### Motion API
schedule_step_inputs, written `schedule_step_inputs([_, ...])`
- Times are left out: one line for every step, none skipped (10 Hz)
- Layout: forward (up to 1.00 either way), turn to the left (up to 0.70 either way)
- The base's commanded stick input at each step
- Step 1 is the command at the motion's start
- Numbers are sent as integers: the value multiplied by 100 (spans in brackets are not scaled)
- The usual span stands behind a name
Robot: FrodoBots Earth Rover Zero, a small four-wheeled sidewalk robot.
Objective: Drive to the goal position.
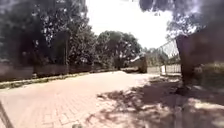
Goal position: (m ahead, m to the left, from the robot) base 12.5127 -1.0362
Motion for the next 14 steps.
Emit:
schedule_step_inputs([70,0])
schedule_step_inputs([70,0])
schedule_step_inputs([70,0])
schedule_step_inputs([70,0])
schedule_step_inputs([70,0])
schedule_step_inputs([70,0])
schedule_step_inputs([70,0])
schedule_step_inputs([70,0])
schedule_step_inputs([70,0])
schedule_step_inputs([70,0])
schedule_step_inputs([70,0])
schedule_step_inputs([70,0])
schedule_step_inputs([70,0])
schedule_step_inputs([70,0])
